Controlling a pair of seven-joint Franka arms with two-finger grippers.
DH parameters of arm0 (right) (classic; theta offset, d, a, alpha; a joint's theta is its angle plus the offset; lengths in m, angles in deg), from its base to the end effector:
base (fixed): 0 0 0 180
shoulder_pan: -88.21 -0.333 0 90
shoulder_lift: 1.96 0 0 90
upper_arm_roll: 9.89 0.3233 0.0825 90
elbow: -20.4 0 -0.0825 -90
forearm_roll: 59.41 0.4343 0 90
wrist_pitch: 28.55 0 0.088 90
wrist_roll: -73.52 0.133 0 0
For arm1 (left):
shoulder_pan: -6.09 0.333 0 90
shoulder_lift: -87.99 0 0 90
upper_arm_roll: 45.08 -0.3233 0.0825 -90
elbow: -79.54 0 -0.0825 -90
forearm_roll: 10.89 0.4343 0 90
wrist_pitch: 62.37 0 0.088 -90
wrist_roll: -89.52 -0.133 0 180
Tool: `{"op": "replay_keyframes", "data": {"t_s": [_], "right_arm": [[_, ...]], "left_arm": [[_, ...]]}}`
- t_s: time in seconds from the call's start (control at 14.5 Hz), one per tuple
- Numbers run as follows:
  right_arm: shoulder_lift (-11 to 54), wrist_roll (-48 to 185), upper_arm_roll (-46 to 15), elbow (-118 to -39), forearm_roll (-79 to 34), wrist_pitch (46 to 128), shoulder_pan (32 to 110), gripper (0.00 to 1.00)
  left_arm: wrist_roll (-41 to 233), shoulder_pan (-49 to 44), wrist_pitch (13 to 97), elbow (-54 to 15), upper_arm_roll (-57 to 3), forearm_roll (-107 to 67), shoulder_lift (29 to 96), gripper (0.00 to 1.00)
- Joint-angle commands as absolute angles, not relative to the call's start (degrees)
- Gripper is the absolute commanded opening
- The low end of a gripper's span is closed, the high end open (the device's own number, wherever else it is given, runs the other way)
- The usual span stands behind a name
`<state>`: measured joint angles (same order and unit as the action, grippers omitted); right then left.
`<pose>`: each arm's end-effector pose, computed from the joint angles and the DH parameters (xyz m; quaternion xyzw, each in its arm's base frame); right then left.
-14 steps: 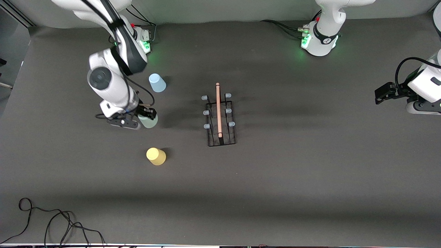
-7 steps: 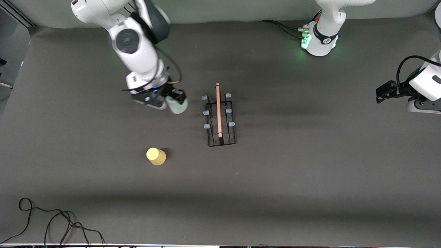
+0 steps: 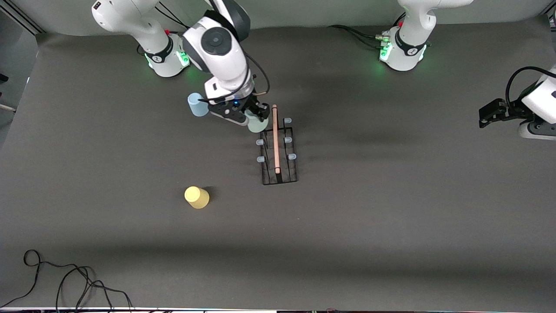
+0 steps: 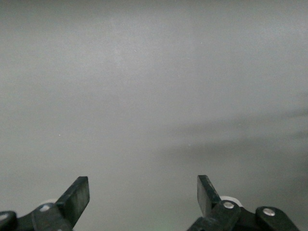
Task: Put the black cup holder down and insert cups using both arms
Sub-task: 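Carry the green cup to the rack and place it on a peg, then move the right gripper to the yellow cup and grasp it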
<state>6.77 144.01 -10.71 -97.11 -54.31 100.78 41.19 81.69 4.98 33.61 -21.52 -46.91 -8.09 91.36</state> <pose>0.4294 0.4539 0.3219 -0.9706 0.2366 0.0149 0.0408 0.5887 0.0138 0.5488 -0.9975 0.0649 0.0166 0.0221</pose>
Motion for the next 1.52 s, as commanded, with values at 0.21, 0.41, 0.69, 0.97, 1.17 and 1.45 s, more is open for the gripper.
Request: {"op": "replay_keyframes", "data": {"t_s": [0.21,0.41,0.69,0.97,1.17,1.45], "right_arm": [[11.31,146.29,-11.38,-95.52,-55.9,101.88,39.6,0.66],[10.79,145.51,-11.65,-95.0,-55.9,101.54,40.22,1.0],[10.08,138.33,-16.21,-90.0,-55.81,94.71,40.57,1.0],[10.87,120.86,-25.77,-87.35,-54.76,91.34,40.83,1.0],[13.33,106.71,-29.57,-87.35,-50.29,93.43,45.2,1.0],[20.35,97.0,-29.58,-87.35,-48.25,101.6,51.64,1.0]], "left_arm": [[81.08,5.03,33.17,-23.55,-46.92,-8.7,93.0,1.0],[81.52,4.95,33.26,-24.35,-46.84,-8.7,93.0,1.0],[81.52,4.94,34.31,-24.87,-46.84,-8.78,93.0,1.0],[81.52,4.86,36.33,-24.96,-46.84,-8.7,92.47,1.0],[81.61,4.33,37.56,-25.05,-46.57,-8.43,92.65,1.0],[82.92,4.24,36.51,-24.35,-45.17,-8.69,93.35,1.0]]}}
